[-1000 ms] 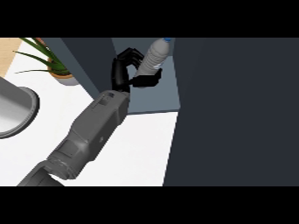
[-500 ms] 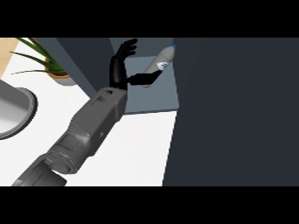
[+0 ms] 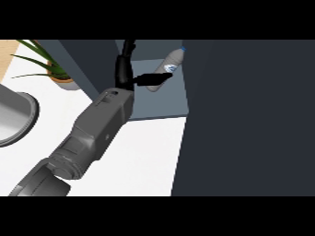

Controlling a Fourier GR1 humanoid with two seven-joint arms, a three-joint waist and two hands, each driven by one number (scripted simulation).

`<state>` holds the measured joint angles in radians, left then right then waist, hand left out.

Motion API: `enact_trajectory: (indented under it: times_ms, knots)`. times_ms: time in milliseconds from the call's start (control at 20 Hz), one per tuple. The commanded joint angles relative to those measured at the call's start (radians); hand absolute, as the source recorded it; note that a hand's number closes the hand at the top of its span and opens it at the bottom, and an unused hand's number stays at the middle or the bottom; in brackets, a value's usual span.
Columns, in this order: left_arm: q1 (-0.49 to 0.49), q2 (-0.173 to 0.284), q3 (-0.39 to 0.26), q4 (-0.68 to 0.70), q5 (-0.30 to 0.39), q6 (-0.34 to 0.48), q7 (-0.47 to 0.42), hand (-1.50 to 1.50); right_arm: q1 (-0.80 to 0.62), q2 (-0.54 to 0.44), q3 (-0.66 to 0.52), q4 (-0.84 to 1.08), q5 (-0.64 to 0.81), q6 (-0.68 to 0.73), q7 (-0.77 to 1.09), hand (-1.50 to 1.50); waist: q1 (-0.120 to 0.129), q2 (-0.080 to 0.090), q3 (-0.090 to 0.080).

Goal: Pick up the bottled water, place it into the cabinet and close the cabinet

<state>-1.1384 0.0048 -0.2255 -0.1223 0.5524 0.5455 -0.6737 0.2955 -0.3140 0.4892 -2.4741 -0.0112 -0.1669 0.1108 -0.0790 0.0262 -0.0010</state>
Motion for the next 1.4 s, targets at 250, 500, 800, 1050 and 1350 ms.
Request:
enact_trajectory:
  times_ms: [250,500,800,1050,1350]
  knots:
    - [-0.041,-0.005,0.017,0.002,-0.007,-0.103,-0.013,-1.5,0.015,-0.024,-0.045,-0.108,-0.049,0.019,0.06,-1.5,0.002,-0.002,0.0]
    - [-0.014,-0.005,0.013,-0.089,0.019,-0.301,-0.032,-1.5,0.031,-0.017,-0.039,-0.06,-0.038,0.03,0.011,-1.5,0.002,-0.01,0.001]
    - [0.019,-0.005,-0.014,-0.188,0.07,-0.341,0.0,-1.5,0.045,-0.013,-0.037,-0.088,0.0,0.016,0.044,-1.5,0.03,-0.021,0.001]
    - [0.108,-0.005,-0.065,-0.353,0.109,-0.361,0.061,-1.5,0.045,-0.017,-0.045,-0.105,0.009,0.02,0.076,-1.5,0.068,-0.032,0.001]
    - [0.307,0.017,-0.123,-0.574,0.087,-0.338,0.115,1.5,0.121,-0.03,0.033,-0.173,0.065,0.0,0.085,-1.5,0.084,-0.039,0.001]
